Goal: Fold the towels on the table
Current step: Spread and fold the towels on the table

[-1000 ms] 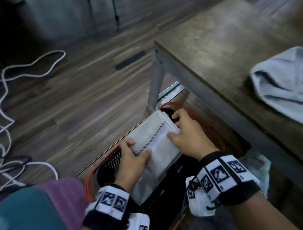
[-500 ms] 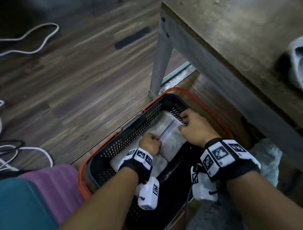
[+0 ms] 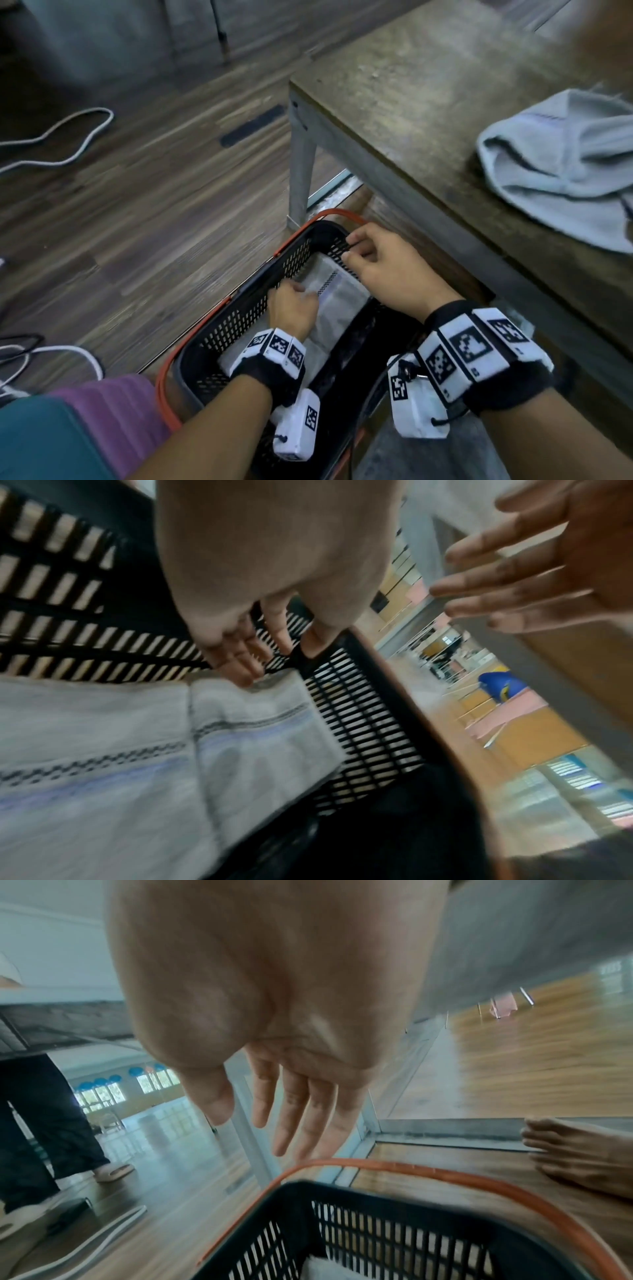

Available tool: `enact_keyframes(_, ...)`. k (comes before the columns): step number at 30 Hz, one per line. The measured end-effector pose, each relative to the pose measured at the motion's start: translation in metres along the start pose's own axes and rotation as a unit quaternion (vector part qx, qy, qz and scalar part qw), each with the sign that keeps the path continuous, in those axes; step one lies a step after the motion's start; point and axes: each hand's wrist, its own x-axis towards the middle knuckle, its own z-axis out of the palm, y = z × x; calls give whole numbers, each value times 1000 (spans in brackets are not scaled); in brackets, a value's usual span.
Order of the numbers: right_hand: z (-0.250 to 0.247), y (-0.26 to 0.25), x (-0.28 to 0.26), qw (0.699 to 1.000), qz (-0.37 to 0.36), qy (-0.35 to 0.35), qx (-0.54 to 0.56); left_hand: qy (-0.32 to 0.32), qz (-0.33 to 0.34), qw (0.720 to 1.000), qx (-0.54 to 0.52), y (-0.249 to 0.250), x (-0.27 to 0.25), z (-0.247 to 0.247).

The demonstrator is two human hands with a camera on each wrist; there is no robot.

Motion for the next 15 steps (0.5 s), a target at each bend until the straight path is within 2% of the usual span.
enact_keyframes(3,-27,-16,-31,996,-64,46,33,68,114,986,-103,39,-31,-11)
enact_keyframes(6,-63,-23,-63,983,-127,127,46,64,205,960,-178,89,-61,-21)
enact_keyframes(9,-104,-15,-84,959,-161,231,24,54,344,917,-194,145,-86,-22)
enact_keyframes(11,-130,-1,-89,946,-149,285,-30,44,431,888,-150,183,-100,-13)
enact_keyframes(12,-142,9,-89,946,-129,289,-66,30,470,875,-110,200,-105,-6)
enact_keyframes(15,-167,41,-92,965,-39,205,-158,-28,529,842,105,238,-109,21)
